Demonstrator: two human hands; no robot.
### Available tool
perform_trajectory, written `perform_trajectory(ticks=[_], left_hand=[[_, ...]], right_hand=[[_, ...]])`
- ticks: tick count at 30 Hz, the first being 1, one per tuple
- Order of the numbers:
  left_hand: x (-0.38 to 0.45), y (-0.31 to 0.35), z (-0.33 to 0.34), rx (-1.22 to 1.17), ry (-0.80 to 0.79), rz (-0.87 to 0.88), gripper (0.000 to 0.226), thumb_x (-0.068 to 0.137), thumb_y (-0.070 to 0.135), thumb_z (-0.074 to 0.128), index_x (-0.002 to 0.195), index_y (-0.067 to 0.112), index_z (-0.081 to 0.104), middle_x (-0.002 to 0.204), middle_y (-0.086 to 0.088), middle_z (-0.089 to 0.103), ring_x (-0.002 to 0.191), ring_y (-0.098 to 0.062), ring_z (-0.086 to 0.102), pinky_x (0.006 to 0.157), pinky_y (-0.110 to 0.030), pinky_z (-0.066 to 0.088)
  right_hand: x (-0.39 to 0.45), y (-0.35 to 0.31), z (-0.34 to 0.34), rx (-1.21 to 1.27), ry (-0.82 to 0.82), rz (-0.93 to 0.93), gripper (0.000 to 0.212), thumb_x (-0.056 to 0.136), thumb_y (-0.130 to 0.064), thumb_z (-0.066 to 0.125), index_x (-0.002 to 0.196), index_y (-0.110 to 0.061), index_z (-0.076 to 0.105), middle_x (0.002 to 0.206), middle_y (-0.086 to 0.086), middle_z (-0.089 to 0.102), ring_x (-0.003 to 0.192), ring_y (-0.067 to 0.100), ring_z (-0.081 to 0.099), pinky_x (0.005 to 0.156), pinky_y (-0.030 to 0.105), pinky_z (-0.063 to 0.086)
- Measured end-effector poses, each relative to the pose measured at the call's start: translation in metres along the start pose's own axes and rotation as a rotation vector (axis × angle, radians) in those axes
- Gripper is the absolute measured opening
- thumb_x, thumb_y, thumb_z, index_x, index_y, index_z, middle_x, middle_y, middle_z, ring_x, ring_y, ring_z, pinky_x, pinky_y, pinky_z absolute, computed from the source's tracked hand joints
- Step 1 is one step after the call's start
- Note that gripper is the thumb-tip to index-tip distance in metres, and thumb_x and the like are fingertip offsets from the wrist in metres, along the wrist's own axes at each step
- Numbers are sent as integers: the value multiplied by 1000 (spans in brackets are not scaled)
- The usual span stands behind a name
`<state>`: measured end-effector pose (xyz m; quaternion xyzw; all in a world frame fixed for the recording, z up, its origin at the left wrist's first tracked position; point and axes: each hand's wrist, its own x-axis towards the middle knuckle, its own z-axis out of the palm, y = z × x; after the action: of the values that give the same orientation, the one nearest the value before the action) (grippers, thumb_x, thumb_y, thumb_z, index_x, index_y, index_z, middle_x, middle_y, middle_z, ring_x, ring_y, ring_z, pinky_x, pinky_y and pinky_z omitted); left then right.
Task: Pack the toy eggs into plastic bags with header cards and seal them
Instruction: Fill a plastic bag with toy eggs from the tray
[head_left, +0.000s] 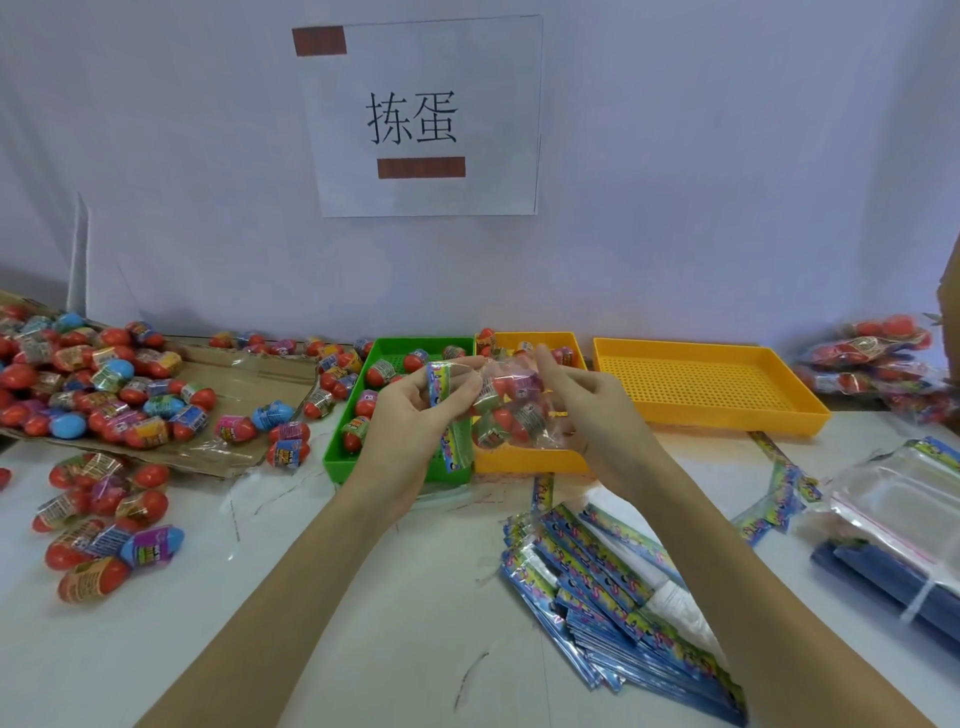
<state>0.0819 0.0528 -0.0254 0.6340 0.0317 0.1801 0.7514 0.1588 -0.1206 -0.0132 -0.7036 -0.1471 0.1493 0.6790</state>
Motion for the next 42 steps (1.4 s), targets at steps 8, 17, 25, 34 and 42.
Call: perform_trajectory(ticks=[8,17,25,34,42], left_hand=[[3,-2,1,4,46,-13,31,110,25,48,112,18,79,127,5,74,137,-12,56,112,-34,41],[3,-3,-1,-117,126,7,33,104,33,54,123,13,72,121,-1,77,121,-15,68,110,-42,49],[5,-9,-4,256,64,124,21,103,31,62,117,16,67,84,-3,76,74,-21,72,77,-37,58],[10,3,-24,239,25,112,26,95,37,68,115,21,72,74,0,71,51,-24,61,51,-28,50],[5,10,-20,332,-79,78,34,90,49,70,95,17,82,83,-7,74,57,-8,52,54,-18,43]], right_hand=[[-2,-1,3,107,91,-134,25,101,-34,63,94,-17,80,89,-2,80,82,17,77,65,28,60],[0,2,-9,46,-252,-110,33,96,-27,72,123,-9,65,109,9,79,98,30,77,82,32,63],[3,-2,-20,396,-301,-14,32,101,-16,64,129,-2,59,119,18,74,114,33,72,88,29,60],[1,-9,-32,-16,-272,-184,22,106,-10,54,124,-7,66,107,11,79,101,29,76,81,36,64],[-4,-12,-27,-350,-380,-264,16,99,-32,67,107,-30,81,81,2,78,64,7,67,50,16,45]])
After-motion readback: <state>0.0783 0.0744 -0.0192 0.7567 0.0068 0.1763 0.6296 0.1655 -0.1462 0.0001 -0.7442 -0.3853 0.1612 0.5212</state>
